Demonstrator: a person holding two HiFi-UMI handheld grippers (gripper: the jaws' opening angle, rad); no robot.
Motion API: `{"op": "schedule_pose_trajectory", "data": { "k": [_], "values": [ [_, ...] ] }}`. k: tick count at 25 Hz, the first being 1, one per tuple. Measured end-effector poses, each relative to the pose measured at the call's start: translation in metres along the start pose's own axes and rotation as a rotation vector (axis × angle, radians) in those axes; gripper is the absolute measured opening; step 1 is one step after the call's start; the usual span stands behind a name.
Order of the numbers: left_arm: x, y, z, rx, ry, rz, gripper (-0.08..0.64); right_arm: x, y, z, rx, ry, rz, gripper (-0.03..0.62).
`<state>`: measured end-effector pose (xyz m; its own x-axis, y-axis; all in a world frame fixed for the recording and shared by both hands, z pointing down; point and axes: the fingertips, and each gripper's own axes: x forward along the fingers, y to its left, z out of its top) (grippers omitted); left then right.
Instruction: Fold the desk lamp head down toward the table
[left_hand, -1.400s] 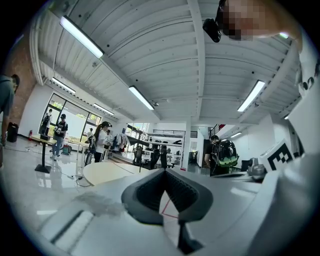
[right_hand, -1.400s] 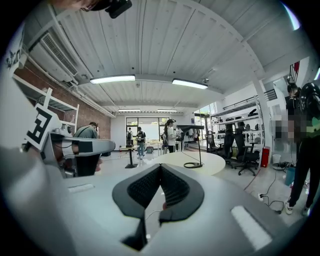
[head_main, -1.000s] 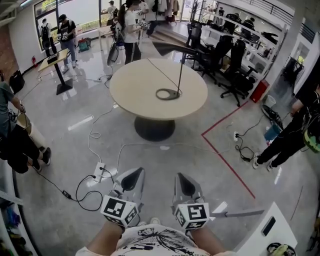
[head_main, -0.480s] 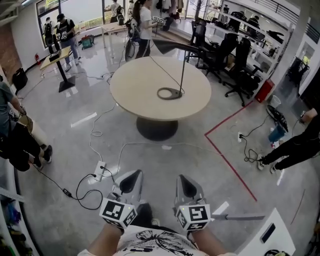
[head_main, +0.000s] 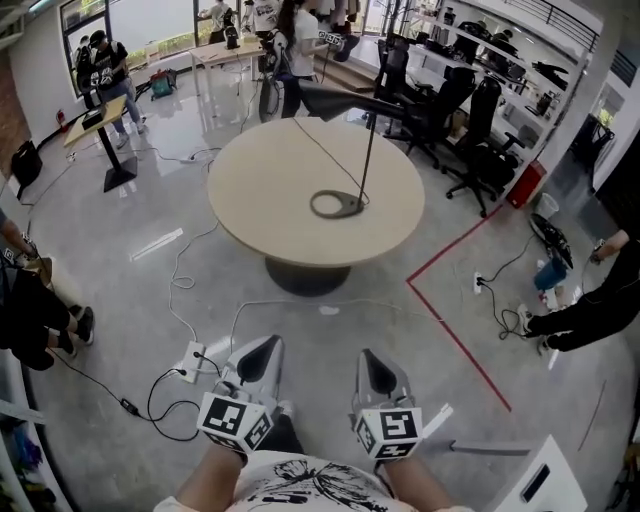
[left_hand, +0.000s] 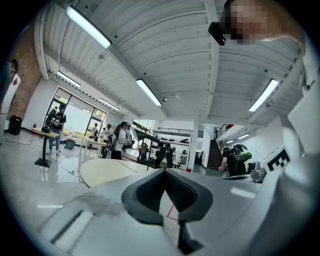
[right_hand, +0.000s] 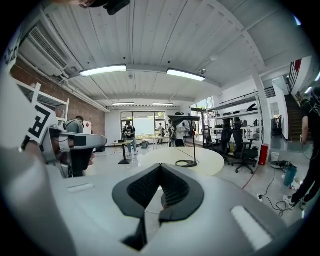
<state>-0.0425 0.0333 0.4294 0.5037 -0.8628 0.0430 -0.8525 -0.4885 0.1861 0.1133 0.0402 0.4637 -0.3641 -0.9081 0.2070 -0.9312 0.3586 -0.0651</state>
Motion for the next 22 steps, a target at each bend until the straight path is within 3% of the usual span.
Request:
{"op": "schedule_pose_trajectory", "data": {
  "k": [11,22],
  "values": [
    [0.086,0.085,0.034,0.000,-0.025,-0.058,0.005,0.117,-0.025,0.034,0.013,-0.032,-0.076,0.009],
    [0.159,0.132,0.033,-0.027,-0.022,-0.036,0.005,0.207,-0.048,0.053,-0.009,-0.031,-0.022,0.009]
  ]
}}
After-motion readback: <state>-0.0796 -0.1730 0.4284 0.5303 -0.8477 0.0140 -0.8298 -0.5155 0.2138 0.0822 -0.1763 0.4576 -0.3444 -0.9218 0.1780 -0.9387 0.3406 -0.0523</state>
